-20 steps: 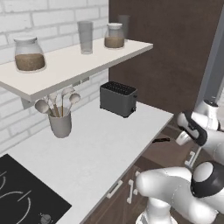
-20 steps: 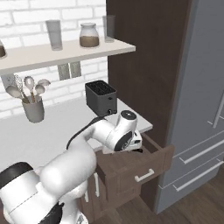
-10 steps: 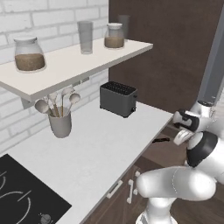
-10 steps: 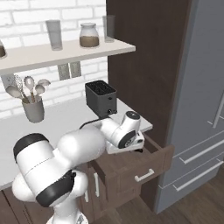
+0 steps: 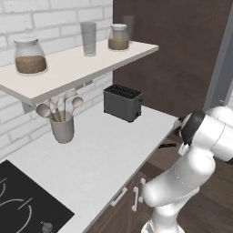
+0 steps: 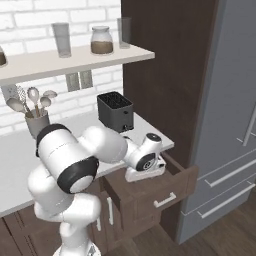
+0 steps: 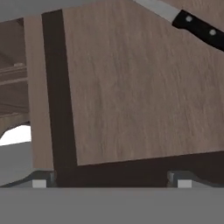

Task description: Pick up the knife from the drawer and place it on the cutting board. Then place the meat from the plate to the cutting board.

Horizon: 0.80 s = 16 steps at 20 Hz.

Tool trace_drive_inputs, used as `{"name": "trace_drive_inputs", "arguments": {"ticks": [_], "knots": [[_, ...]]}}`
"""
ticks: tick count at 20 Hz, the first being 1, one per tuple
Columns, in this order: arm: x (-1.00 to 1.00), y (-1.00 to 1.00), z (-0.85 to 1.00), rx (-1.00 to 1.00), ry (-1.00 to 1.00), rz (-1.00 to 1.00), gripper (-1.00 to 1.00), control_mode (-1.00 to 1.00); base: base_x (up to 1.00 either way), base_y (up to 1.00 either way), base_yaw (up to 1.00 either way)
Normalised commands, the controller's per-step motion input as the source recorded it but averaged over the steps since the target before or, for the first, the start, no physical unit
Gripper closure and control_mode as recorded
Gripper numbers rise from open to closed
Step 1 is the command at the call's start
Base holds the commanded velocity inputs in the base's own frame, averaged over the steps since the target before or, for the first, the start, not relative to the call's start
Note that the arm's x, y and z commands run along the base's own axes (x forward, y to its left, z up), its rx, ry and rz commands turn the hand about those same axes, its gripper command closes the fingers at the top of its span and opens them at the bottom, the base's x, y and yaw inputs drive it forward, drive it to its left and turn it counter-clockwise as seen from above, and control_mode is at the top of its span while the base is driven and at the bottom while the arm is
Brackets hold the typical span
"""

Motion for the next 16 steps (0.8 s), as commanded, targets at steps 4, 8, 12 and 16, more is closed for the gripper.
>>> {"name": "trace_drive_inputs", "arguments": {"ticks": [4, 8, 12, 16], "knots": [[-0.05, -0.66, -0.7, 0.0, 0.09, 0.06, -1.0, -1.0, 0.0, 0.0, 0.0], [-0.56, -0.99, -0.43, 0.0, 0.08, 0.02, -1.0, -1.0, 0.0, 0.0, 0.0], [-1.0, -1.0, 0.12, 0.12, -0.04, 0.0, -1.0, -1.0, 0.0, 0.0, 0.0], [-0.81, -0.72, 0.92, 0.13, -0.31, 0.13, -1.0, -1.0, 0.0, 0.0, 0.0]]}}
